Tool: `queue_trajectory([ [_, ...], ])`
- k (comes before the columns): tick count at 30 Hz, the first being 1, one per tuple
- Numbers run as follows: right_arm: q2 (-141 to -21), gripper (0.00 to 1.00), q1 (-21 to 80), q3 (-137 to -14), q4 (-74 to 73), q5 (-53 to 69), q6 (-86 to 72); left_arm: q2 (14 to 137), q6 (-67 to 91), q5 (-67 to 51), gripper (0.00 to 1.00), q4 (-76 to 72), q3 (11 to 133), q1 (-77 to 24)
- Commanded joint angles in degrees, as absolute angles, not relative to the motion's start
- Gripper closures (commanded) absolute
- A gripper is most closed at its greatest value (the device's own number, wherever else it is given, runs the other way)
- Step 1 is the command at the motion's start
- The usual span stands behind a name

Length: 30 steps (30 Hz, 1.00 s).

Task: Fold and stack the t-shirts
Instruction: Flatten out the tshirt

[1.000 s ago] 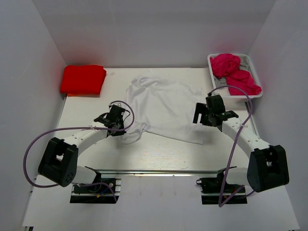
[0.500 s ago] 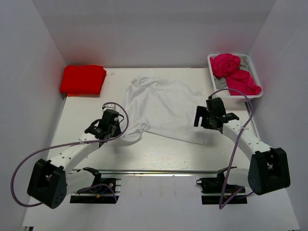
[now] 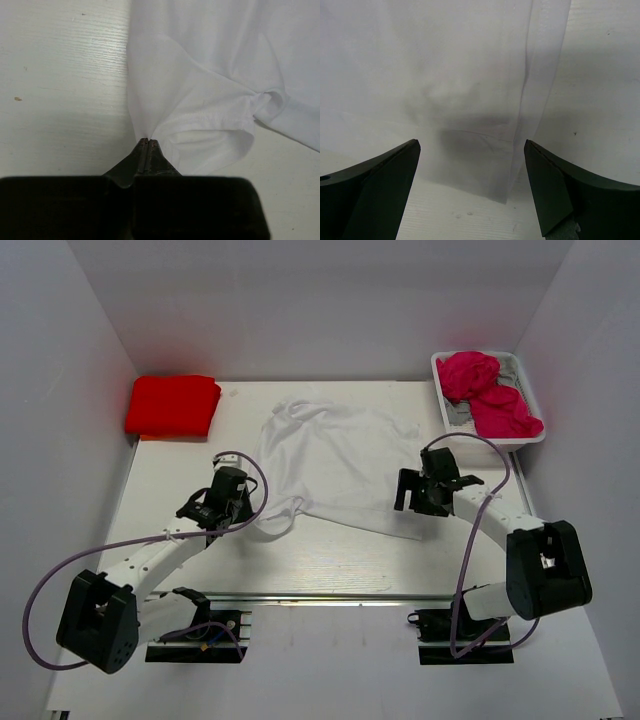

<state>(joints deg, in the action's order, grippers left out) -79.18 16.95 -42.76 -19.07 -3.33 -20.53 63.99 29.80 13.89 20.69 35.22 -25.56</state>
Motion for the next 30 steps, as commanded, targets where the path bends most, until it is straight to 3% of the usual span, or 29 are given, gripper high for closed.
queue_trajectory([
  [1,-80.77,0.10,16.96,-42.71,-16.09,-1.41,-19.95,63.63,29.44,13.18,1.00,19.25,34.89,-25.31],
  [18,-82.97,0.13,16.79,-41.22,-11.51,-1.05,-21.00,62.49,29.97,13.71,1.00,20.83,34.89,-25.31],
  [30,-81.31,0.32,16.70,-39.46,-13.97,-3.25,-21.62,62.49,29.97,14.24,1.00,21.88,35.42,-25.31],
])
